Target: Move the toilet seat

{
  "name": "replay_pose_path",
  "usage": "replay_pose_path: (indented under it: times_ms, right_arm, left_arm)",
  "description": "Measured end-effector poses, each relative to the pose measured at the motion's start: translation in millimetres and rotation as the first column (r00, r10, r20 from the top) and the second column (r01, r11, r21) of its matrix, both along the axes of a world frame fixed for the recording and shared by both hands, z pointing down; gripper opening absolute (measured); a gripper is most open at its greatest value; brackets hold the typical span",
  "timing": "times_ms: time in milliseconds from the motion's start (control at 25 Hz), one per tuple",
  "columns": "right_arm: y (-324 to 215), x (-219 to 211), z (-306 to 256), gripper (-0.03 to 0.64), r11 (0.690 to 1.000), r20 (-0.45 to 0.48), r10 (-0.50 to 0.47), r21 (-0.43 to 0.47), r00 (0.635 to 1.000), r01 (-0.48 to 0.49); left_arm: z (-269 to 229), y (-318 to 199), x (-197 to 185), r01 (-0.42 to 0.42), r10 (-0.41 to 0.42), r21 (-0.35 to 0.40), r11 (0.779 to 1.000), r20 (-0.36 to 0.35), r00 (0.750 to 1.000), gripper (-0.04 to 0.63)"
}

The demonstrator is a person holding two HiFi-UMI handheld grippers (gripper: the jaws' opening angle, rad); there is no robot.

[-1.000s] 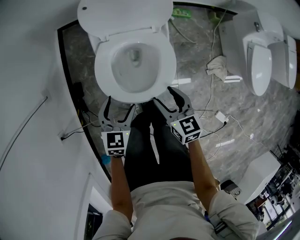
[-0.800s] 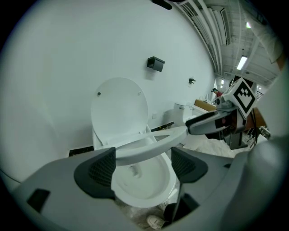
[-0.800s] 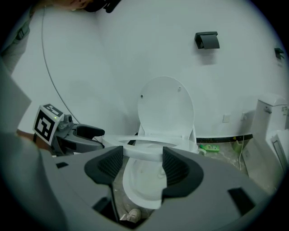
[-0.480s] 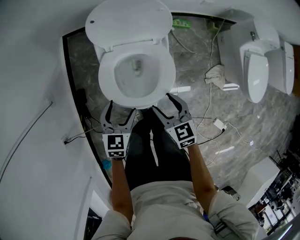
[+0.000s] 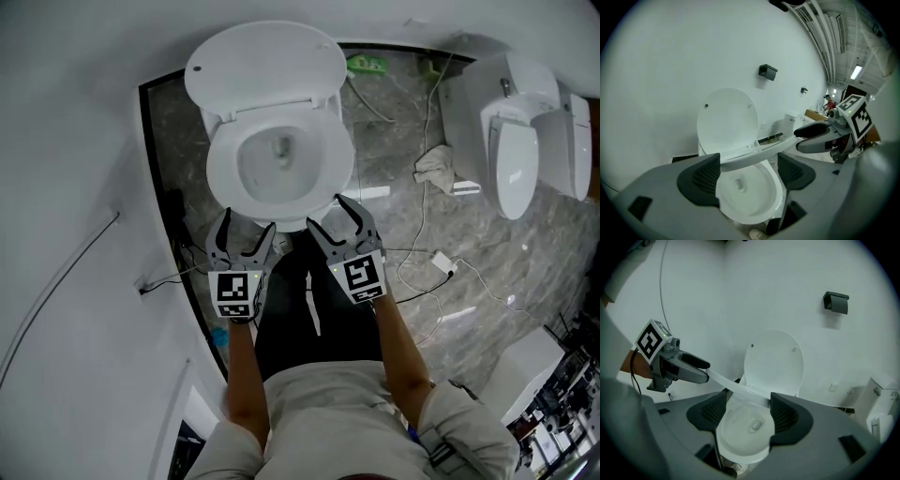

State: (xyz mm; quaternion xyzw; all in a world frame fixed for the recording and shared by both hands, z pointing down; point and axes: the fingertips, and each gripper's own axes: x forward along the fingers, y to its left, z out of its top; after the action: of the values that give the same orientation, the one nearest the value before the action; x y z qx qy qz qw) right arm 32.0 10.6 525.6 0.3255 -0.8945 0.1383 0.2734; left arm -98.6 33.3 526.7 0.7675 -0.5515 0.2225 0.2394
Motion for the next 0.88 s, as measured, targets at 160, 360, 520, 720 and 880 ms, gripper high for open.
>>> replay_pose_path:
  times_ms: [160,360,520,720,880]
  right_arm:
    - [-9.8,-0.7,-6.3,0.309,1.0,0.009,0.008,0.024,1.0,-0.008]
    - [-19.7,1.6,-9.8,0.308,0.999,0.036,0.051,0.01,0.998,-0.052]
    - [-26.5,2.6,-8.9,0.31,0.999,0.038,0.037,-0.008,0.999,-0.036]
    - [-36.9,2.5,-15.1,0.31,1.0,0.05,0.025,-0.011,0.998,-0.024]
    - [-43.6,1.8,-19.8,0.31,1.0,0.061,0.028,-0.013,0.998,-0.028]
  left_arm:
    - [-7.5,-8.8,-1.2,0.022,-0.022,0.006,1.0,-0.013,1.0,0.4]
    - [-12.4,-14.2,-3.2,0.035,-0.035,0.003,0.999,-0.022,0.999,0.4]
    - [-15.0,-16.6,-4.5,0.059,-0.059,-0.005,0.998,-0.034,0.998,0.399]
    - [-21.5,-24.8,-4.9,0.092,-0.092,-0.002,0.996,-0.052,0.994,0.394]
    - [-26.8,-30.6,-6.7,0.099,-0.099,0.0,0.995,-0.05,0.994,0.393]
